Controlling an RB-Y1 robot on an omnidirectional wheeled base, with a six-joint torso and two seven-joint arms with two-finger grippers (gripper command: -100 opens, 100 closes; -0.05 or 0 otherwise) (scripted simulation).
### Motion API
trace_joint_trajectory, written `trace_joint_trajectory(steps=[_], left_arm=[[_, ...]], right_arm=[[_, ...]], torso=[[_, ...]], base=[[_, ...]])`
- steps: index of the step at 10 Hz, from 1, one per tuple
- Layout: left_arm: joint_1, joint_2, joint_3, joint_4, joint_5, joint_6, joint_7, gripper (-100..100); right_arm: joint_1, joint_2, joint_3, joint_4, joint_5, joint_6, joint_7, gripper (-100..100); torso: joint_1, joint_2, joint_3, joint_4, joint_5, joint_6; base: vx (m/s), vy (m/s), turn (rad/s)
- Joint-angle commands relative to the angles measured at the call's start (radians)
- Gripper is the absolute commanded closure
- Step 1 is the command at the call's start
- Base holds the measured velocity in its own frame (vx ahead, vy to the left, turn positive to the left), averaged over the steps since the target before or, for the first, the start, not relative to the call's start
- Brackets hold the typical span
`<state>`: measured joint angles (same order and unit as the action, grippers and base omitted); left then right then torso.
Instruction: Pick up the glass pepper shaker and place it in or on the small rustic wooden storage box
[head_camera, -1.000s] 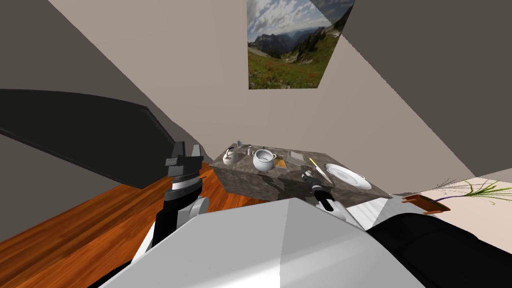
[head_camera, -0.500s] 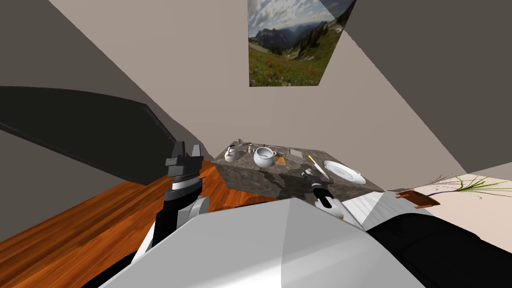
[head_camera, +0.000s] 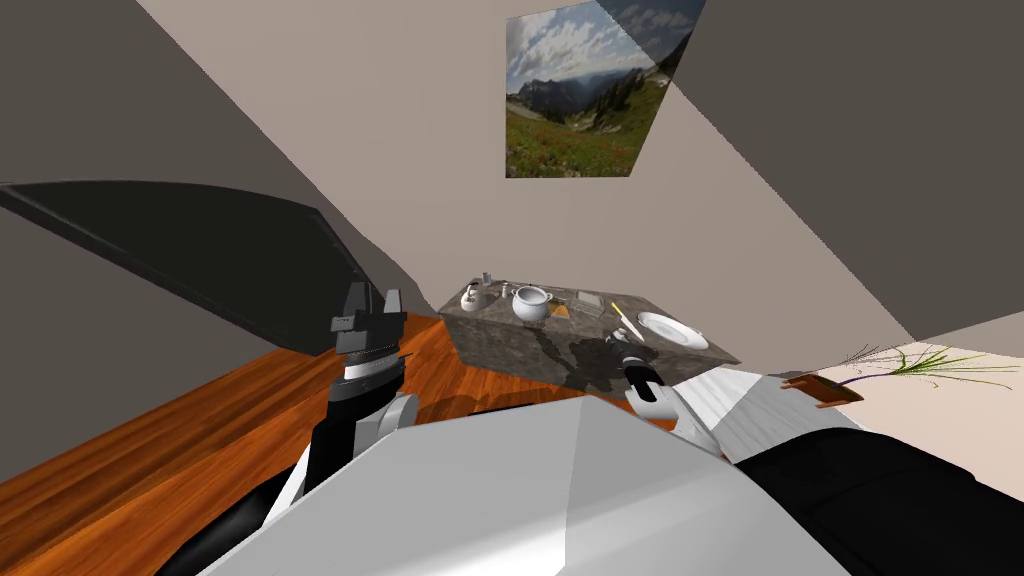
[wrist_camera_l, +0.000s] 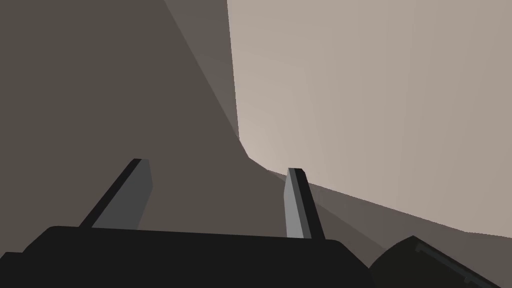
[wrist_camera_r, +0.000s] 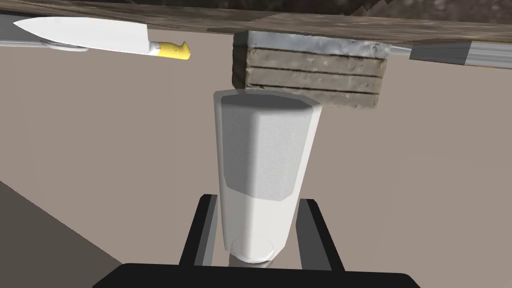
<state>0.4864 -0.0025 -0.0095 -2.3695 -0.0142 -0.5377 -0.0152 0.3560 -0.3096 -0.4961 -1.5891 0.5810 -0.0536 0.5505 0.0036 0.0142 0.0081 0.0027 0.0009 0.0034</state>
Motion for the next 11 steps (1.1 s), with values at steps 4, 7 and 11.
trace_joint_trajectory(steps=[4,7,11], left_arm=[[0.000,0.000,0.000,0.000,0.000,0.000,0.000,0],[0.000,0.000,0.000,0.000,0.000,0.000,0.000,0],[0.001,0.000,0.000,0.000,0.000,0.000,0.000,0]], right_arm=[[-0.075,0.015,-0.058,-0.054,0.076,0.081,-0.052,100],[-0.109,0.000,-0.090,-0.048,0.103,0.144,-0.054,100],[-0.142,-0.042,-0.127,0.001,0.093,0.230,-0.028,100]], torso=[[0.004,0.003,0.002,0.001,0.001,0.000],[-0.003,-0.005,-0.002,-0.001,0.000,-0.001],[-0.013,-0.026,-0.015,-0.006,-0.002,-0.004]], base=[[-0.249,0.077,0.080],[-0.117,-0.007,0.192],[0.113,-0.103,0.220]])
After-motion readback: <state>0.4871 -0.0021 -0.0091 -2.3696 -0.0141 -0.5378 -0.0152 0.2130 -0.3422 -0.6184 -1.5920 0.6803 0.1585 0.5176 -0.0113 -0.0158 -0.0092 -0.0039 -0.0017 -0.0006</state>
